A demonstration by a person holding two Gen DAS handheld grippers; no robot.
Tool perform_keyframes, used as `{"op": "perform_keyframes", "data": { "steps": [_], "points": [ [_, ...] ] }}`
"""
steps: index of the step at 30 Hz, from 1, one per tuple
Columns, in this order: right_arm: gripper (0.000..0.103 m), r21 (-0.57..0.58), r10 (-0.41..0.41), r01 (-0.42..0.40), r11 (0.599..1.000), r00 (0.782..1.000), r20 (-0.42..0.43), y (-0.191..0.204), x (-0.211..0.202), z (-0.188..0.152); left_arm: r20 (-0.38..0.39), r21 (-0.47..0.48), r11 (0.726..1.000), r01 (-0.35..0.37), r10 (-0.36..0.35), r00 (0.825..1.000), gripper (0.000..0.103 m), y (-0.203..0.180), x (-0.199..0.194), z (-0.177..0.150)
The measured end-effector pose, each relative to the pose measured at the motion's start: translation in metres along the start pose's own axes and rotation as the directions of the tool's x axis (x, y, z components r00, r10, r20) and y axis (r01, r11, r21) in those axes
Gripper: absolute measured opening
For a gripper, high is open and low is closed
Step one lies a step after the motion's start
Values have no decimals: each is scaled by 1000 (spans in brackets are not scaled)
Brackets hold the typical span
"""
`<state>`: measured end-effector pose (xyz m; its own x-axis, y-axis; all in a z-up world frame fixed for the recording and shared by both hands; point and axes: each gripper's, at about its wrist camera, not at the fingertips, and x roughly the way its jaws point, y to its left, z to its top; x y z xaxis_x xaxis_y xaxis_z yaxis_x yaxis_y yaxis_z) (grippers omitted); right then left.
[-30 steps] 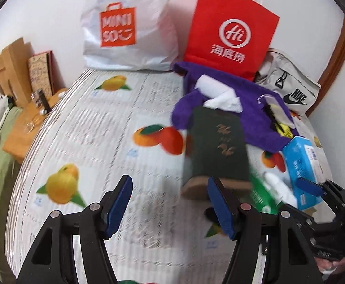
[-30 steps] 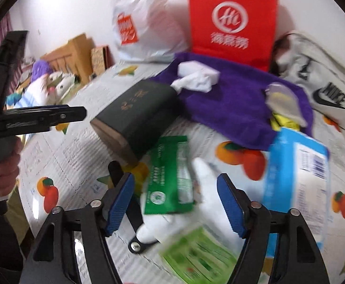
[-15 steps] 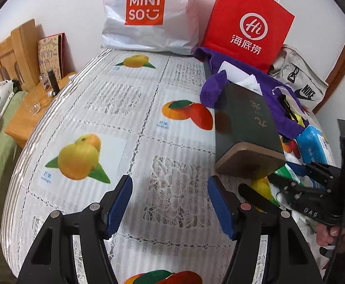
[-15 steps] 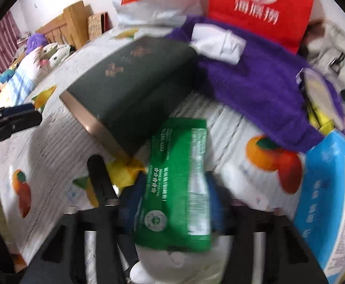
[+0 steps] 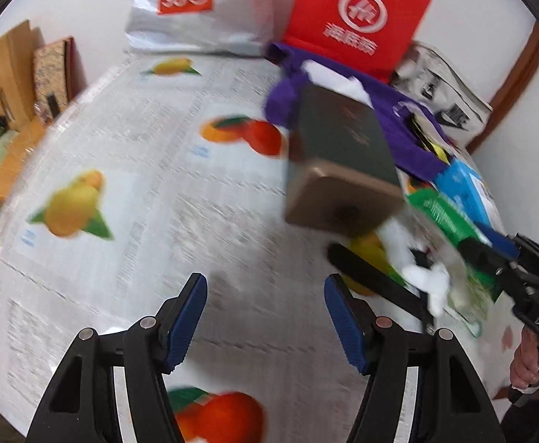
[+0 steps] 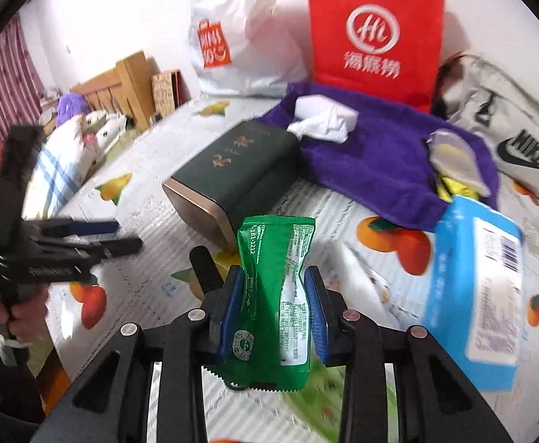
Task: Organize soft objects
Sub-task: 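Grasp the black watch strap with the left gripper while the right grasps the green snack packet, then carry the green packet toward the purple towel with the right gripper while the left holds the strap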
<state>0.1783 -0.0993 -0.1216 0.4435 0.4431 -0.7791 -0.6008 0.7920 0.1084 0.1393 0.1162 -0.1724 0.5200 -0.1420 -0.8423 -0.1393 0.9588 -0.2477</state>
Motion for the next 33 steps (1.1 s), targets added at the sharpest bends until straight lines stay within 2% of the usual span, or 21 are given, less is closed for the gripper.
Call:
{"op": "perform_keyframes", "data": {
  "steps": [2,6,10,18,24,27,33],
  "points": [
    [34,13,0,0,1000,1000,28,-4,-11,-5,-25,14,1000,23,-23,999,64,-13,6,-6],
    [34,37,-39,36,999,996,85,-15,-43,-23,-23,67,997,-36,38,999,67,-39,14,-12],
    [34,65,-59,52,997,993,103,-31,-61,-45,-23,68,997,21,-19,1000,67,-60,21,-11],
    [34,175,-70,49,983,991,117,-65,-84,-92,6,32,995,-89,89,996,69,-91,43,6],
    [34,216,-47,23,976,993,109,-78,-85,-108,42,3,979,-204,204,978,71,-95,54,16],
    [34,210,-38,13,978,993,113,-78,-83,-110,44,43,962,-271,269,962,72,-101,60,18],
    [34,202,-18,-7,979,992,121,-75,-81,-111,45,85,957,-278,275,960,72,-96,50,7]
  ]
}}
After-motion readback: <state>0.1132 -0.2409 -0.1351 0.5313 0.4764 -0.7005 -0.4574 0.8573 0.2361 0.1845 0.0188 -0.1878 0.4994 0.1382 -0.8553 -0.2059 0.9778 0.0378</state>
